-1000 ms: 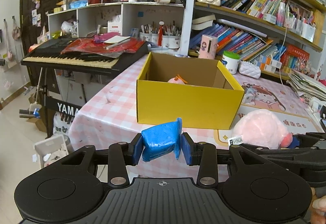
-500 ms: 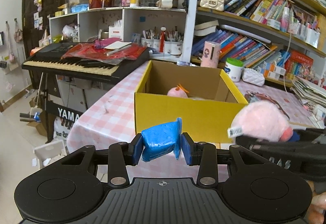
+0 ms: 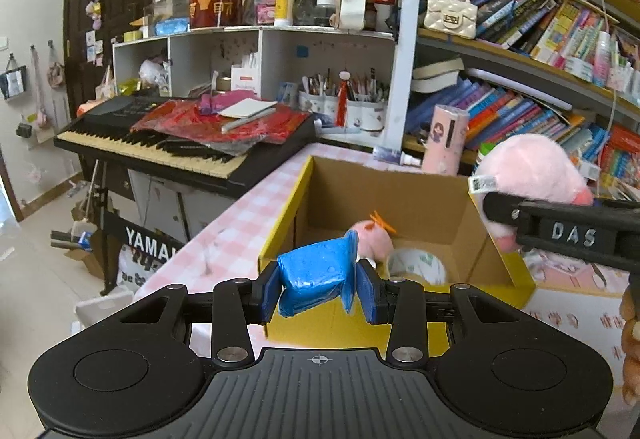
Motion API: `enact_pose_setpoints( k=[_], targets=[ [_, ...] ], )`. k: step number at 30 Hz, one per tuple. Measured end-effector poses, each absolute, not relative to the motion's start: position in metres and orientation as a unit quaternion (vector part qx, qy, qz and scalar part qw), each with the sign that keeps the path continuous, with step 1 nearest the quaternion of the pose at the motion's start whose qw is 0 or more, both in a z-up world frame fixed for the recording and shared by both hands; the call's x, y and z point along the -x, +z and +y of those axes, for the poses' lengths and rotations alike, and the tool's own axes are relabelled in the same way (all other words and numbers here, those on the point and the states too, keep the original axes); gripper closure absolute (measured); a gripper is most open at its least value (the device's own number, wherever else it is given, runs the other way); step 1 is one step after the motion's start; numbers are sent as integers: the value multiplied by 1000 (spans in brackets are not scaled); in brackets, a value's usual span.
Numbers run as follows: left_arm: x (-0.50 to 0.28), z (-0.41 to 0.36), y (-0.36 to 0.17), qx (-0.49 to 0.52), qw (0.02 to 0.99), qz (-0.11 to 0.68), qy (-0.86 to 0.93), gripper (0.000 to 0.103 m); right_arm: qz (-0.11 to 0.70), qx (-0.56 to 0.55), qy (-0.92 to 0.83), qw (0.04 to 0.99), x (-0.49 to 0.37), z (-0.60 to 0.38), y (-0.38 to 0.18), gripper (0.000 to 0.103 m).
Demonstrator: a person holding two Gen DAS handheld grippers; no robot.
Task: Organize objects
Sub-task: 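Lower the pig plush into the box and open the right tool while the left tool lowers the blue item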
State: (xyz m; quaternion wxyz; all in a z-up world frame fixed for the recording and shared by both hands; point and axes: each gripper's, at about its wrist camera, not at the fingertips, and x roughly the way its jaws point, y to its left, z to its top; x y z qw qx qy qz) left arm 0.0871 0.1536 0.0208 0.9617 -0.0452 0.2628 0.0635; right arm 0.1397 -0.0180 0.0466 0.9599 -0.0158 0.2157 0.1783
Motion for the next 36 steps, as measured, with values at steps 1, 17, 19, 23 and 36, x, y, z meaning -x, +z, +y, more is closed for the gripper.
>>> enact_pose_setpoints(
  k=[1, 17, 19, 23, 36],
  targets=[
    [-92, 152, 22, 44, 962, 261, 67, 65, 217, 19, 183, 959, -147, -17, 46, 36],
    [-157, 135, 20, 30, 955, 274, 105, 65, 305, 102, 246, 915, -234, 1, -6, 35],
    [-162, 133, 19, 27, 954, 278, 106, 65, 314, 106, 249, 910, -241, 1, -11, 34],
    [-174, 128, 13, 24, 951, 288, 106, 65, 316, 114, 256, 906, -249, -1, -17, 31],
    [-197, 123, 1, 31, 943, 310, 113, 65, 268, 72, 262, 924, -256, -24, -3, 14]
  ],
)
